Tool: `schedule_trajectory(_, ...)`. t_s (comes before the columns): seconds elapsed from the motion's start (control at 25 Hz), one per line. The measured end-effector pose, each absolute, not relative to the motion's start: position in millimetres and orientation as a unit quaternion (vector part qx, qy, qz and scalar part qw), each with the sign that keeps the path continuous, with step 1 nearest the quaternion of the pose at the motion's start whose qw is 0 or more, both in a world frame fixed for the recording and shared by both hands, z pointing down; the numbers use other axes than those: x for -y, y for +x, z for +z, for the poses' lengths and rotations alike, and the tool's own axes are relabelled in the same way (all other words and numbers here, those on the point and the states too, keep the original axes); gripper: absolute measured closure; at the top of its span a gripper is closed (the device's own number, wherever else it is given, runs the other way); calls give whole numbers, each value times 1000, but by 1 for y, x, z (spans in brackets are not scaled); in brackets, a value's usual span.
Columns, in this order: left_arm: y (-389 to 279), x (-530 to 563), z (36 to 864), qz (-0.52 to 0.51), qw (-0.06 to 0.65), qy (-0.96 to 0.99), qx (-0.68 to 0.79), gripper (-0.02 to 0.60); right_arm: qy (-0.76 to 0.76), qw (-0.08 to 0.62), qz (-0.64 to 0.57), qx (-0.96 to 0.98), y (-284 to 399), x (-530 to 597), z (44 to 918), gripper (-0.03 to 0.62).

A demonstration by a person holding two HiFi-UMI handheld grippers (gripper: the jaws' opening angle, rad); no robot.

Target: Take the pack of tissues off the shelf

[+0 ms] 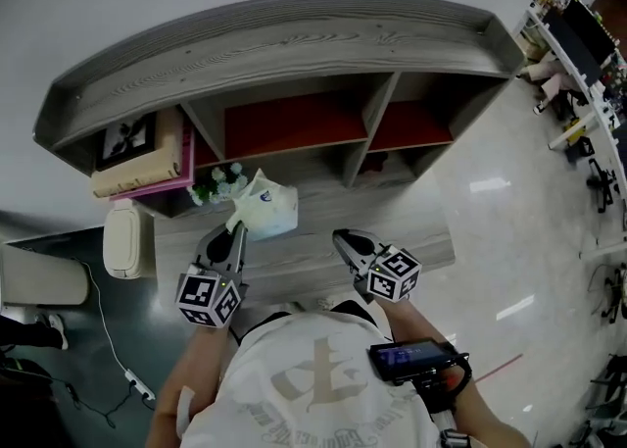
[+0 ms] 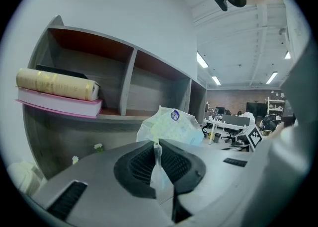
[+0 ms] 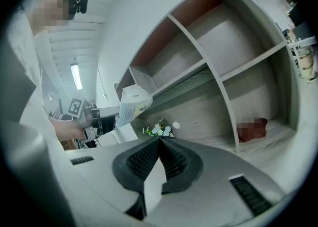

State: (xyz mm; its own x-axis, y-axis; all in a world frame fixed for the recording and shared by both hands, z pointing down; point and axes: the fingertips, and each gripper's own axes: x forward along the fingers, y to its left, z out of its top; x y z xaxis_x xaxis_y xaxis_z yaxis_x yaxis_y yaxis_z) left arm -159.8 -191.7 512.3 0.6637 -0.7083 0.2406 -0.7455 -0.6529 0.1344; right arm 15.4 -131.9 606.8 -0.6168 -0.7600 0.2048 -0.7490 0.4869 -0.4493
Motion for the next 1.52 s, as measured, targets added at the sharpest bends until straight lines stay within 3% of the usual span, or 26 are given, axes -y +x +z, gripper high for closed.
schedule_trajectory(1.52, -208, 108, 602, 129, 168, 874, 437, 575, -411, -13, -228, -883, 12, 87, 599, 591)
